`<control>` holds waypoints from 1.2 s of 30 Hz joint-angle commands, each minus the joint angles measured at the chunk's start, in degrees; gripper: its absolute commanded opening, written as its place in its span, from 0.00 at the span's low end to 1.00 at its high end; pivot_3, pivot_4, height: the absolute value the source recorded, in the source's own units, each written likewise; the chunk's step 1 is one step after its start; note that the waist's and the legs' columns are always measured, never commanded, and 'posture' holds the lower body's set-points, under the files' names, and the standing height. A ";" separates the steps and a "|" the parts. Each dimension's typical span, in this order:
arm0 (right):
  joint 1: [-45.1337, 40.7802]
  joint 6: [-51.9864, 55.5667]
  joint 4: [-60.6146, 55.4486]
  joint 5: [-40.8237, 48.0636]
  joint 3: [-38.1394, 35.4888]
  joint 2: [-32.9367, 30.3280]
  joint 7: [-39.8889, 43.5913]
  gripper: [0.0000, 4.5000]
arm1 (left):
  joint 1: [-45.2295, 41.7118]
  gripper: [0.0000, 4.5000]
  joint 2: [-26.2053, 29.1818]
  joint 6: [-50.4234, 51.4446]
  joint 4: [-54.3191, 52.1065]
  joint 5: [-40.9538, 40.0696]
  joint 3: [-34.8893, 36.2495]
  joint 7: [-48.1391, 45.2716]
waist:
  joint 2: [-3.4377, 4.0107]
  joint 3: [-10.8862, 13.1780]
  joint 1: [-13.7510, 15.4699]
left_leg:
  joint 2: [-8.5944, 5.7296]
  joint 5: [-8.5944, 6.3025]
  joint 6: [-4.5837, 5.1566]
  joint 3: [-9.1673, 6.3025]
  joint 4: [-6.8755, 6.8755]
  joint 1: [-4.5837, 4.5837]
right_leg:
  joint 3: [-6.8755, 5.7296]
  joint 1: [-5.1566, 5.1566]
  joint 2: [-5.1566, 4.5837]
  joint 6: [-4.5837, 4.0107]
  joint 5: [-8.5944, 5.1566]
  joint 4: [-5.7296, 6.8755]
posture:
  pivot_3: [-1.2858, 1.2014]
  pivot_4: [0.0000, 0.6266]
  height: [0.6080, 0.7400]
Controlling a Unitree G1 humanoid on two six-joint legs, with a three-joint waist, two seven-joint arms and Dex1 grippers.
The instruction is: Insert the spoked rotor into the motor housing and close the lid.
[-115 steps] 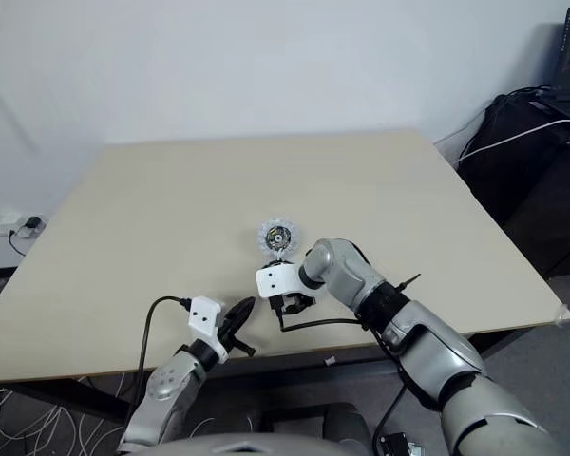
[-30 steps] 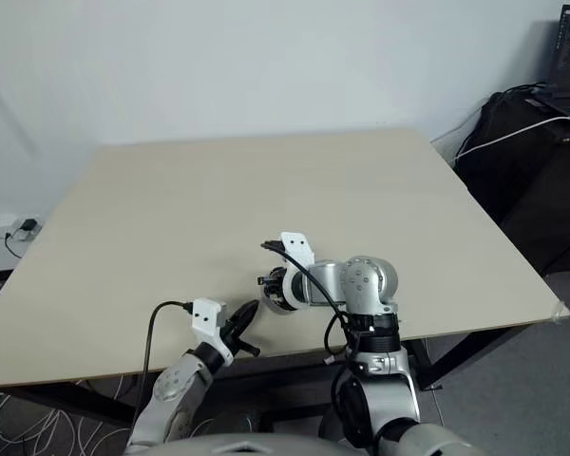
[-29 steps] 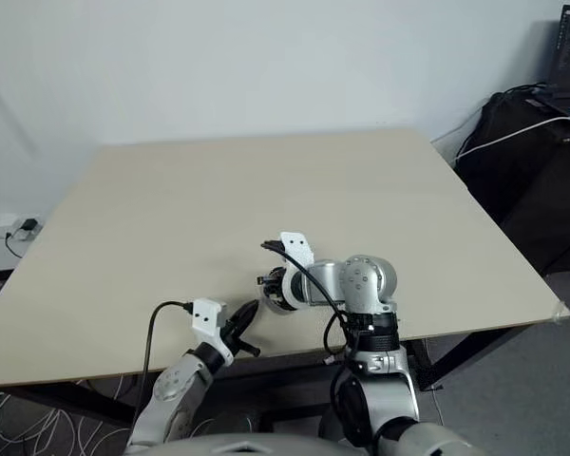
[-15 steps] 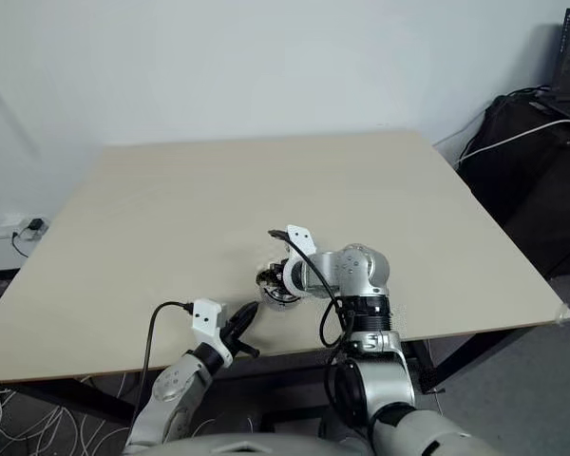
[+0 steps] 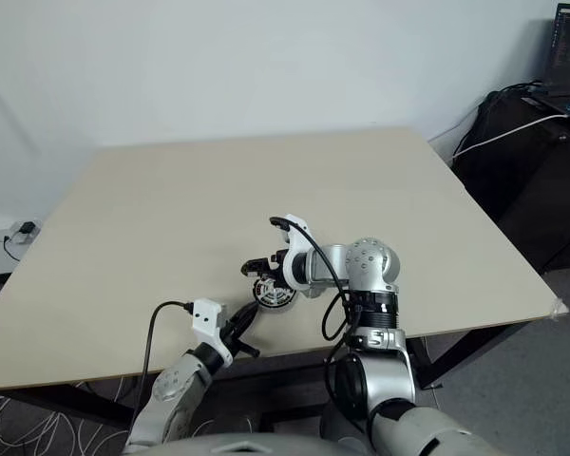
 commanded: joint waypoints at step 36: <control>35.61 -44.29 -29.03 -52.40 28.18 -28.20 10.58 0.01 | -0.60 0.00 0.15 -0.87 -0.46 -0.38 0.82 -1.43 | -0.43 0.39 1.26 | 0.01 -0.04 -0.02 0.09 0.08 -0.07 | 0.04 -0.01 -0.07 -0.02 -0.20 -0.05 | 0.52 0.00 1.00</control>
